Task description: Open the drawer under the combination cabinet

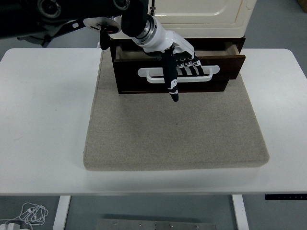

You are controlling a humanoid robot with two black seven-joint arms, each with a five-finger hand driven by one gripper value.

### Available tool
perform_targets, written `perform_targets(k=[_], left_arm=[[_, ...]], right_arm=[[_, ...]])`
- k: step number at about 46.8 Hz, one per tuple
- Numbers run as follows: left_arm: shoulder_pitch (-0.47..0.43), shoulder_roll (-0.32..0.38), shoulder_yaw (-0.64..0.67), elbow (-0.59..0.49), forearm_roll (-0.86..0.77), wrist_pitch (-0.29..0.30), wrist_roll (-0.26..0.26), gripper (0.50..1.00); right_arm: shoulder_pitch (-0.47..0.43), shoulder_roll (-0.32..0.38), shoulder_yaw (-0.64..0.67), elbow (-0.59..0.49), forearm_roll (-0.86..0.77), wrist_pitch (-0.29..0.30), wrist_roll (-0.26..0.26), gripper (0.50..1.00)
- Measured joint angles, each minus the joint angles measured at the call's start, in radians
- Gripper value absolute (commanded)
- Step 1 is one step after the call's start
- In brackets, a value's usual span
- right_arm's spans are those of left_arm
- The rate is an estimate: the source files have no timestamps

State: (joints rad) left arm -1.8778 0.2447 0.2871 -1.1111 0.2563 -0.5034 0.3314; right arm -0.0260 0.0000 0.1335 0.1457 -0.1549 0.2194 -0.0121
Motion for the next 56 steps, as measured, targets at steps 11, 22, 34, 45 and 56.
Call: perform_targets(k=[11, 22, 34, 45, 56], left_arm=[[-0.003, 0.003, -0.012, -0.004, 0.000, -0.024, 0.000, 1.000], [-0.004, 0.004, -0.030, -0.008, 0.000, -0.044, 0.000, 1.000], [-0.009, 0.008, -0.036, -0.021, 0.000, -0.047, 0.000, 1.000], [-0.009, 0.008, -0.041, -0.021, -0.001, -0.045, 0.001, 1.000], [-0.007, 0.010, -0.057, -0.010, 0.001, -0.031, 0.000, 1.000]], right_arm=[[0.000, 0.000, 0.000, 0.000, 0.000, 0.000, 0.000, 0.926], [0.000, 0.000, 0.000, 0.000, 0.000, 0.000, 0.000, 0.926], [-0.001, 0.000, 0.000, 0.000, 0.000, 0.000, 0.000, 0.926], [0.000, 0.000, 0.000, 0.000, 0.000, 0.000, 0.000, 0.926], [0.000, 0.000, 0.000, 0.000, 0.000, 0.000, 0.000, 0.926]])
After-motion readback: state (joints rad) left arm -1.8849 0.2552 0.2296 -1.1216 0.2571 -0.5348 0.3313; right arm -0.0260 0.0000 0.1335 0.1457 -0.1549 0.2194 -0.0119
